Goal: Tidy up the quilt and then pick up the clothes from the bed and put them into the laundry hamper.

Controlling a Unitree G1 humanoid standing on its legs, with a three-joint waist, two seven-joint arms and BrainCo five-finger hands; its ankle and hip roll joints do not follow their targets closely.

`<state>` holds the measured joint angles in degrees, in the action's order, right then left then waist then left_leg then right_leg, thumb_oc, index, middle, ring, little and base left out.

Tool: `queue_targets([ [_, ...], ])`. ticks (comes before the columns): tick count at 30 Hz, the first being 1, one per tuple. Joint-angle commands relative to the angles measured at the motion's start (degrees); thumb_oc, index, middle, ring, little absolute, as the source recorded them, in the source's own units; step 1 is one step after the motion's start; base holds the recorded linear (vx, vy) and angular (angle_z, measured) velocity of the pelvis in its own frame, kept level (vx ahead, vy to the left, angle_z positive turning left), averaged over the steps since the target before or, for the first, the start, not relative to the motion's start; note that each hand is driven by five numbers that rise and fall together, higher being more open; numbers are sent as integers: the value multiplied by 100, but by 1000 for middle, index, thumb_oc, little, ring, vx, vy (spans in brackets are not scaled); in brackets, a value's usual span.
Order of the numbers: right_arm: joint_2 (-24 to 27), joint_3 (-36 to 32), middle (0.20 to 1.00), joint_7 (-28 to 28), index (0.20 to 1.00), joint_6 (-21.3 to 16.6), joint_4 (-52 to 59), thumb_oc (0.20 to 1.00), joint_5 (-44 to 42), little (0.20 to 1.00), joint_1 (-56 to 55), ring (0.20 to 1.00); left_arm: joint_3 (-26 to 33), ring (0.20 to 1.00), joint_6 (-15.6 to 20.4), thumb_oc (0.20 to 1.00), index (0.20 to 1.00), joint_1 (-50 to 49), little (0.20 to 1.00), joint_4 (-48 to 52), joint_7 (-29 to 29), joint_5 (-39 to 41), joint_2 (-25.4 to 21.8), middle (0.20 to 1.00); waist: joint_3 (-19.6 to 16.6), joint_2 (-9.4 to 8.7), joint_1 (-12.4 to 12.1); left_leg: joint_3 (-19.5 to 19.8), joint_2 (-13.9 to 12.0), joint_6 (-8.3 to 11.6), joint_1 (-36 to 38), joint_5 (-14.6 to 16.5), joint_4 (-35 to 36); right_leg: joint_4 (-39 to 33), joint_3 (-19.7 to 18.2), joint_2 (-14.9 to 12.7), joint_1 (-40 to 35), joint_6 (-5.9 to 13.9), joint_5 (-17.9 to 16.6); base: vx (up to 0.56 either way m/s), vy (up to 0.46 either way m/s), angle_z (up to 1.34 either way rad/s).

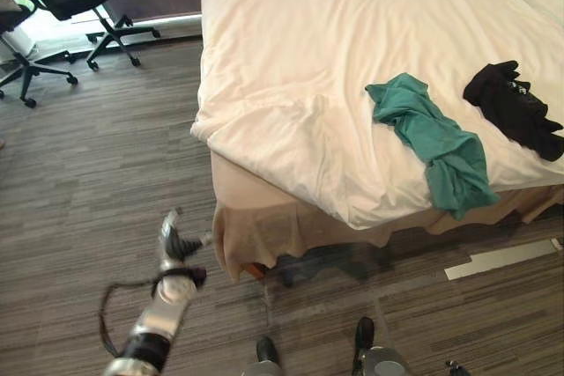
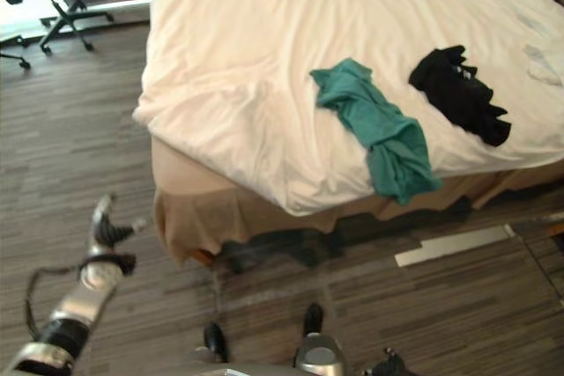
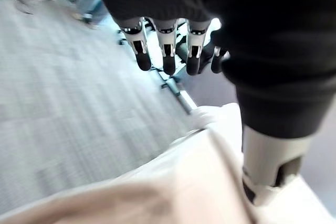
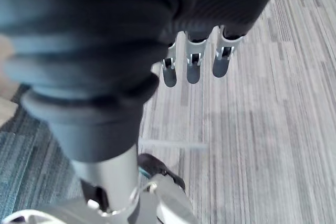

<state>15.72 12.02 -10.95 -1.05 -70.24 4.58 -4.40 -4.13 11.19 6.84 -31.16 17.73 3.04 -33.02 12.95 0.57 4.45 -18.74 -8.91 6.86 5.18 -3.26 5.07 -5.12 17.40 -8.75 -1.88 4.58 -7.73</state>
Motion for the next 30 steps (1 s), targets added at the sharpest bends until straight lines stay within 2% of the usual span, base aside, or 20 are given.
queue_targets([
  [1,31,31,1000,147,1000,-21,-154,1000,137,1000,164,1000,227,1000,402,1000,1000,146,1000,1261,51,-326,-431,1000,103,-53,-37,-129,-173,146,314,385,-93,298,-136,-523,-114,628,764,4,11,-11],
  [2,28,-9,1000,181,1000,-17,-135,1000,148,1000,159,1000,296,1000,369,1000,1000,118,1000,1829,16,-593,-546,1000,126,-49,-34,-123,-176,153,304,400,-102,313,-136,-531,-88,635,766,4,11,-7],
  [4,45,-31,1000,216,1000,-21,-91,1000,122,1000,182,1000,322,1000,362,1000,1000,181,1000,1990,42,-778,-581,1000,149,-54,-5,-140,-178,158,292,408,-102,331,-158,-537,-42,640,763,-27,7,-1],
  [5,145,9,1000,270,1000,-51,44,1000,135,1000,252,1000,210,1000,381,1000,1000,612,1000,1978,123,-945,-614,1000,232,-58,115,-203,-186,166,226,422,-139,390,-253,-525,171,653,727,-55,15,-1],
  [6,145,0,1000,271,1000,-49,45,1000,135,1000,256,1000,198,1000,386,1000,1000,632,1000,1964,128,-946,-613,1000,231,-55,103,-209,-187,165,218,424,-144,398,-260,-525,185,652,728,-87,19,-10],
  [9,302,168,1000,247,1000,-69,228,1000,195,1000,449,1000,-268,1000,216,1000,1000,1693,1000,1617,277,-1296,-857,1000,386,-80,275,-335,-243,182,-75,427,-315,526,-411,-507,631,670,646,-125,1,-25],
  [13,397,371,1000,149,1000,-123,385,1000,145,1000,736,1000,-1246,1000,-184,1000,1000,3316,1000,322,563,-1839,-1151,1000,552,-166,481,-517,-319,216,-476,392,-528,715,-634,-456,1223,684,557,-113,-13,-33],
  [15,398,401,1000,125,1000,-137,406,1000,119,1000,771,1000,-1471,1000,-258,1000,1000,3637,1000,46,586,-1962,-1241,1000,581,-174,507,-537,-335,224,-557,378,-563,734,-664,-454,1322,687,541,-64,-28,-38],
  [16,395,465,1000,69,1000,-170,403,1000,52,1000,826,1000,-1890,1000,-401,1000,1000,4242,1000,-472,624,-2152,-1368,1000,674,-191,566,-542,-384,243,-730,353,-654,793,-684,-466,1509,692,519,-63,-63,-31],
  [21,309,538,1000,-94,1000,-152,151,1000,-106,1000,934,1000,-2676,1000,-841,1000,1000,5187,1000,-1322,692,-2826,-1419,1000,921,-173,670,-523,-477,284,-1032,313,-816,854,-689,-516,1775,709,485,-40,-41,-10],
  [22,302,582,1000,-127,1000,-158,62,1000,-146,1000,967,1000,-3108,1000,-1063,1000,1000,5408,1000,-1903,545,-3311,-1398,1000,954,-137,713,-498,-515,337,-989,429,-849,900,-727,-502,1777,766,596,-23,-16,-4],
  [23,290,571,1000,-128,1000,-162,62,1000,-146,1000,979,1000,-3136,1000,-1057,1000,1000,5450,1000,-1933,556,-3310,-1391,1000,971,-174,702,-553,-512,292,-1053,320,-859,888,-715,-510,1839,709,494,39,17,-5],
  [24,304,577,1000,-184,1000,-183,30,1000,-214,1000,1027,1000,-3362,909,-1222,909,909,5546,909,-2432,459,-3597,-1301,909,981,-141,723,-527,-532,345,-994,436,-882,952,-736,-504,1814,766,609,-89,-21,-9],
  [25,303,574,1000,-184,1000,-185,33,1000,-214,1000,1036,1000,-3368,831,-1220,831,831,5564,831,-2446,465,-3597,-1298,831,998,-170,723,-580,-530,300,-1051,331,-890,940,-721,-511,1868,711,510,39,22,-12],
  [26,325,547,1000,-211,1000,-191,21,1000,-304,1000,1033,1000,-3364,545,-1332,545,545,5415,545,-2874,296,-3730,-1185,545,1003,-135,716,-546,-544,351,-941,468,-913,974,-735,-509,1768,761,634,-14,-4,-8],
  [27,329,547,1000,-211,1000,-191,22,1000,-305,1000,1031,1000,-3364,200,-1329,200,200,5416,200,-2881,299,-3731,-1179,200,1006,-131,715,-546,-545,352,-937,469,-913,974,-735,-508,1763,761,635,52,14,-4],
  [30,362,522,1000,-206,1000,-197,38,1000,-393,1000,983,1000,-3181,200,-1403,200,200,5044,200,-3269,191,-3722,-1149,200,981,-130,698,-545,-533,353,-807,494,-900,950,-711,-507,1635,741,650,0,0,0],
])
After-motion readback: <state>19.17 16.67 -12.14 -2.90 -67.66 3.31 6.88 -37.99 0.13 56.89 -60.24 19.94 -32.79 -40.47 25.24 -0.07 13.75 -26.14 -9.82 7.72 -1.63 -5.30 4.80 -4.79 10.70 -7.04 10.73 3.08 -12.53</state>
